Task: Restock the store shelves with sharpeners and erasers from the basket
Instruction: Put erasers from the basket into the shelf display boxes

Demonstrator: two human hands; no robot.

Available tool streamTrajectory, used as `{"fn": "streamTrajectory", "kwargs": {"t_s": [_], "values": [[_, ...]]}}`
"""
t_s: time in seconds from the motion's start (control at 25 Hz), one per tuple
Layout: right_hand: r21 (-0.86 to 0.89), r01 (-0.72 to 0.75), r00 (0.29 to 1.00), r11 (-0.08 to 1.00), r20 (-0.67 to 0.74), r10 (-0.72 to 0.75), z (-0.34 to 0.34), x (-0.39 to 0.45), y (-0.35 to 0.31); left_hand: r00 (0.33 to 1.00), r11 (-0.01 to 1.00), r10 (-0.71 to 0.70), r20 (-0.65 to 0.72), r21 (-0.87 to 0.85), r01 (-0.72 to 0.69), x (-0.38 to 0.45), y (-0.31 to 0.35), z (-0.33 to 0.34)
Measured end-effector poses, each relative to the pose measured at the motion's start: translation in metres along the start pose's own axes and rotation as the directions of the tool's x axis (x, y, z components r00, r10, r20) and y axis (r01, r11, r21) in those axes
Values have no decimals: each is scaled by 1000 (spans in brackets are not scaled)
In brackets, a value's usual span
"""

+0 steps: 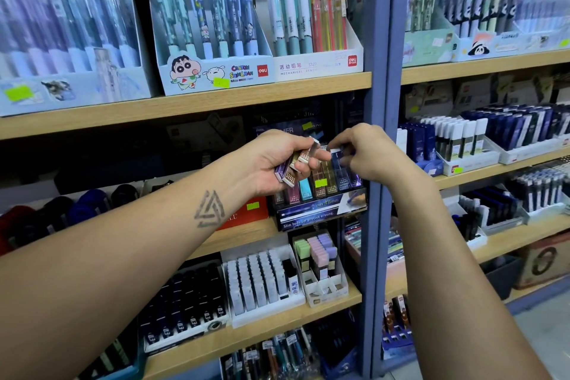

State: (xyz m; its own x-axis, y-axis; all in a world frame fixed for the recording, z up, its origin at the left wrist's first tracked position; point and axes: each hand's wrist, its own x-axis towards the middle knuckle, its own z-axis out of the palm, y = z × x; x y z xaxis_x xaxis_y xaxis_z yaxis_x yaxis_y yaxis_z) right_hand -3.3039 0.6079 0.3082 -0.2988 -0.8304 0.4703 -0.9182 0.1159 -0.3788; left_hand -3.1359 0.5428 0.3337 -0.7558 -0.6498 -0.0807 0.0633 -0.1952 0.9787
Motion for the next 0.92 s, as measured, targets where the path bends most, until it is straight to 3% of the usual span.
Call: {"fn": "streamTrajectory", "kwargs": {"t_s": [0.16,0.36,0.48,0.56,0.64,0.76,0.92], "values": [[-38,-3,996,999,-92,-1,0,1,3,1000,1000,9,-11,18,-9,1,-4,-1],[-6,-8,999,1000,-33,8,4,4,6,1000,999,-4,9,43,4,0,-6,-1],[233,6,994,973,-111,21,1,1,1,1000,999,-12,12,53,11,-2,-7,-1],[544,-1,992,839,-102,68,-3,-4,-6,1000,995,11,3,97,-11,-3,-8,-1],[722,-42,998,691,0,61,-8,-8,-13,999,990,33,0,140,-33,-3,-10,-1],[791,-63,998,609,57,29,-9,-11,-13,999,982,41,-28,184,-35,-1,-12,-3],[821,-6,997,571,-38,67,-9,-10,-7,1000,976,3,-5,216,-2,-4,-4,-7]]}}
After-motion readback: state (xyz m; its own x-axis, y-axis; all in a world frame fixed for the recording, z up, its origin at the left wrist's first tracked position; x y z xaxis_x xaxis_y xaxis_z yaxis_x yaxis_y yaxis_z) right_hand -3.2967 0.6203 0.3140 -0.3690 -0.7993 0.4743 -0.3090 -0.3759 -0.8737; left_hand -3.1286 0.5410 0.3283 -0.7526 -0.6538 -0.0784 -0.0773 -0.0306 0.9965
